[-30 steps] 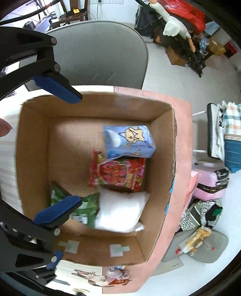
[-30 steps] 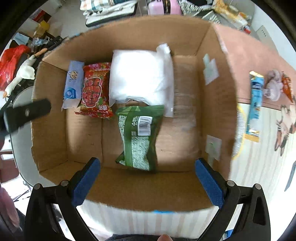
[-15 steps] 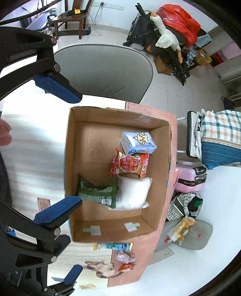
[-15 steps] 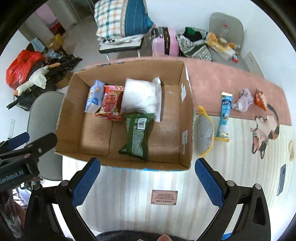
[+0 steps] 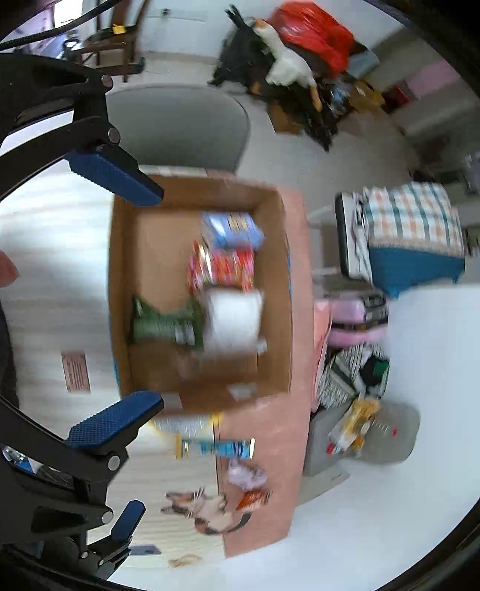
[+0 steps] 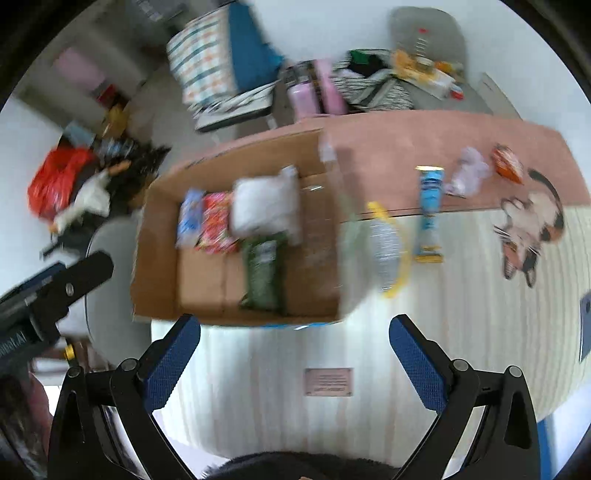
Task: Organize soft objects
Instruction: 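Grasp the panda snack bag with the left gripper while the right grasps the lilac cloth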
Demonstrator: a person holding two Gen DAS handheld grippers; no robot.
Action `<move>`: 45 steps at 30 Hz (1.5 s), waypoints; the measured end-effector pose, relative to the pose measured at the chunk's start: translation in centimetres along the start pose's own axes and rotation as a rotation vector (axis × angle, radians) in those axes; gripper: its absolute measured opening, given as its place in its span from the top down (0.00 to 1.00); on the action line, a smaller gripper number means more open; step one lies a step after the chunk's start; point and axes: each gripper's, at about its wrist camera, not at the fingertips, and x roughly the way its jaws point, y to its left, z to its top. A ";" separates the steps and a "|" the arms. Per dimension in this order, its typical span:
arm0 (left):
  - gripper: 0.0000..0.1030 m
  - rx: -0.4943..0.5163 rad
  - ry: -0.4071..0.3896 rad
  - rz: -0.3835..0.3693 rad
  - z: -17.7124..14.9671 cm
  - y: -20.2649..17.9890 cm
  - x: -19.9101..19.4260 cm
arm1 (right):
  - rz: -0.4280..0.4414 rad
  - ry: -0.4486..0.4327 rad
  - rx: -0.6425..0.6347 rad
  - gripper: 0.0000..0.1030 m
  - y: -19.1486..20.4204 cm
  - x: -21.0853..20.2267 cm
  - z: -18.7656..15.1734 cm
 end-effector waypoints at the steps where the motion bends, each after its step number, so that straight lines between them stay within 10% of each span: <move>1: 0.01 0.012 0.005 -0.019 0.8 -1.4 0.5 | -0.005 -0.006 0.030 0.00 -1.7 -0.3 0.7; 12: 0.01 0.232 0.224 -0.002 9.8 -17.6 13.3 | -0.004 0.097 0.400 0.06 -24.4 8.0 13.1; 21: 0.01 0.213 0.289 0.122 14.4 -21.7 20.8 | -0.001 0.233 0.472 0.26 -29.6 20.0 18.9; 25: 0.01 0.226 0.286 0.160 15.2 -22.8 21.8 | 0.034 0.262 0.470 0.61 -30.0 22.4 19.1; 33: 0.01 0.278 0.289 0.006 17.1 -30.4 21.1 | 0.034 0.181 0.457 0.61 -34.6 16.0 15.2; 38: 0.01 0.362 0.439 -0.152 18.3 -39.0 25.0 | -0.021 0.169 0.518 0.61 -40.4 13.2 13.3; 45: 0.01 0.493 0.574 -0.143 17.8 -47.0 31.0 | -0.088 0.202 0.606 0.61 -47.2 14.0 13.3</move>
